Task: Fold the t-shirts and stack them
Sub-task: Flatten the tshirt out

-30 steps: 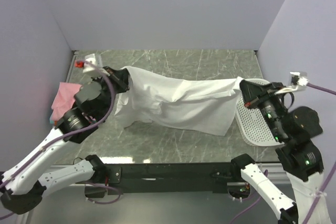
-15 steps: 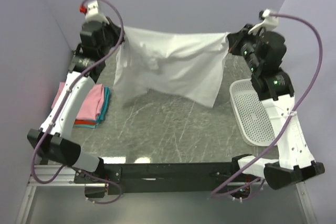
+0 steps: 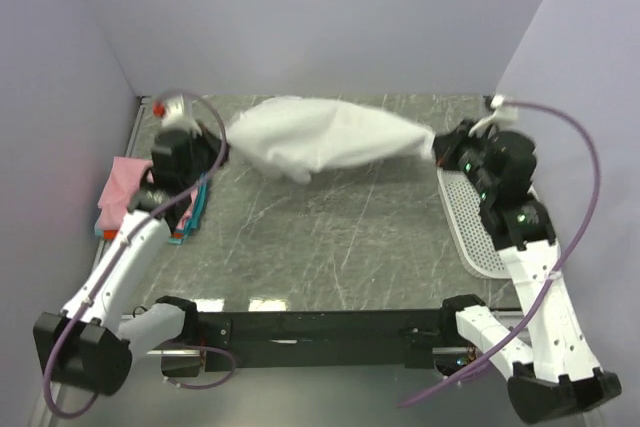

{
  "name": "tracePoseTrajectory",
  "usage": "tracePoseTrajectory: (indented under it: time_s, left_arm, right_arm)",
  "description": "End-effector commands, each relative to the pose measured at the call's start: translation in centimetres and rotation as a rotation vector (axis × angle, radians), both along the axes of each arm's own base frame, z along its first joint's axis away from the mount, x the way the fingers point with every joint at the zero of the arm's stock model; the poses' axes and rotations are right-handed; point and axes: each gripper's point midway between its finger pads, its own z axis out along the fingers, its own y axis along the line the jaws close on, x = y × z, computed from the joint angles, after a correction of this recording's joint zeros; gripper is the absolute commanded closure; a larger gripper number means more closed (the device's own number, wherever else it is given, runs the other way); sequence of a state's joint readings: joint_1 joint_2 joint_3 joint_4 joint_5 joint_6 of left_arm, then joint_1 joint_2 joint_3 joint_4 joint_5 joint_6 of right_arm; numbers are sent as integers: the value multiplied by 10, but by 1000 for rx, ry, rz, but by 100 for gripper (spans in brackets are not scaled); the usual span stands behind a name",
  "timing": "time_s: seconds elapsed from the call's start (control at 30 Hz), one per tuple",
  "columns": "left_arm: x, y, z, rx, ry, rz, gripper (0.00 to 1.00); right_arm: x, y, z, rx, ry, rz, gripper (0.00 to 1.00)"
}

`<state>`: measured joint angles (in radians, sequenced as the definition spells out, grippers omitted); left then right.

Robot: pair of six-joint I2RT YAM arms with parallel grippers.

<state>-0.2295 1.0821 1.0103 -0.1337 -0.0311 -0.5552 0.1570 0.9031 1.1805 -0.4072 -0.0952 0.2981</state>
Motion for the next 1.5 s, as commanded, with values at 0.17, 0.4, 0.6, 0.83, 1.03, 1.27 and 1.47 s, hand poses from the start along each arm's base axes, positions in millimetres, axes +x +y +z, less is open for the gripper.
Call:
tracePoseTrajectory:
  time_s: [0.17, 0.4, 0.6, 0.83, 1.03, 1.27, 1.47]
  left_arm:
    - [-78, 12, -144, -211, 295, 115, 1]
    - [-90, 13, -164, -217, 407, 144, 1]
    - [-114, -9, -186, -278, 486, 72, 1]
    - [-128, 8, -193, -279, 517, 215, 1]
    - [-145, 36, -205, -253, 561, 380, 1]
    - [-152, 38, -193, -277, 539, 379, 1]
    - [-159, 34, -200, -324, 568, 375, 0]
  right_arm:
    - [-56, -11, -178, 91, 419, -107, 65]
    - [-47, -20, -184, 49, 459, -157, 35]
    - [-54, 34, -171, 105, 388, 126, 21]
    - [-95, 154, -193, -68, 399, 520, 20]
    - [-134, 258, -221, -189, 387, 739, 19]
    - [-153, 330, -263, -404, 388, 794, 21]
    - [-151, 352, -291, -434, 407, 769, 22]
